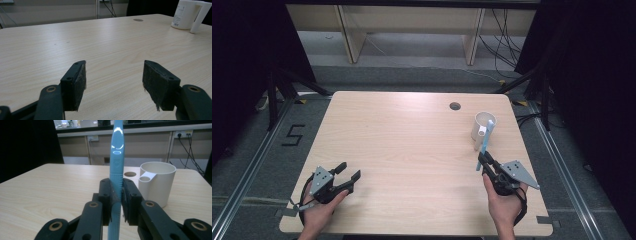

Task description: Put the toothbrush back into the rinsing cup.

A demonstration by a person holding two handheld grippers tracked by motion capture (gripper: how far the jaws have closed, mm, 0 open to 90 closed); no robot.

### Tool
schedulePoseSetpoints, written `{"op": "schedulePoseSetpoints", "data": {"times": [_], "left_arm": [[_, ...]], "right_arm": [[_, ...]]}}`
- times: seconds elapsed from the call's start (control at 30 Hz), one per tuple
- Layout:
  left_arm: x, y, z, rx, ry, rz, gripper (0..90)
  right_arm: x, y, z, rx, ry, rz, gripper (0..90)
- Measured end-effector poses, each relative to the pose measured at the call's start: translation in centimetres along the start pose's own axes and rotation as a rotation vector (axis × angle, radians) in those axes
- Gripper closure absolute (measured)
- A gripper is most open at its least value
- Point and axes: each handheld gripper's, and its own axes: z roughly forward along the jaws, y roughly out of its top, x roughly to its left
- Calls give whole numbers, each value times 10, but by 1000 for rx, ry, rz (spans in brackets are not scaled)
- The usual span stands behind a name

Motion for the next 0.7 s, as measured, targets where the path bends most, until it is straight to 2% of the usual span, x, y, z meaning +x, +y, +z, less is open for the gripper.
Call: {"op": "schedulePoseSetpoints", "data": {"times": [0.03, 0.1, 0.13, 0.17, 0.2, 0.3, 0.33, 0.37, 0.43, 0.47, 0.63, 0.67, 0.7], "left_arm": [[0, 0, 0, -3, -2, 0, 350], [0, 0, 0, -3, -2, 2, 351], [0, 0, 0, -4, 0, 3, 351], [-1, 0, 0, -4, 3, 4, 352], [-1, 0, 0, -4, 4, 4, 353], [-1, -1, 1, -13, 5, 2, 354], [-1, -1, 1, -13, 3, 3, 354], [-1, 0, 1, -8, 3, 2, 354], [-1, -1, 1, -13, 3, 0, 354], [0, 0, 0, -3, 6, 2, 353], [0, 0, 0, -5, 3, -1, 352], [0, 0, 0, -3, 3, 1, 352], [0, 0, 0, -2, 3, 2, 352]], "right_arm": [[-2, 1, 1, -17, -7, -26, 792], [-1, 2, 0, -18, -4, -18, 792], [-4, 5, 0, -23, -21, -42, 792], [-3, 5, -1, -24, -23, -22, 792], [-4, 6, 0, -39, -27, -26, 792], [-7, 10, -2, -35, -45, -47, 792], [-7, 10, -2, -31, -43, -34, 792], [-8, 11, 0, -58, -37, -33, 792], [-8, 12, 0, -44, -39, -26, 792], [-9, 13, 0, -42, -54, -26, 792], [-11, 17, 3, -68, -64, -41, 792], [-10, 18, 3, -49, -69, -35, 792], [-11, 18, 5, -71, -62, -43, 792]]}}
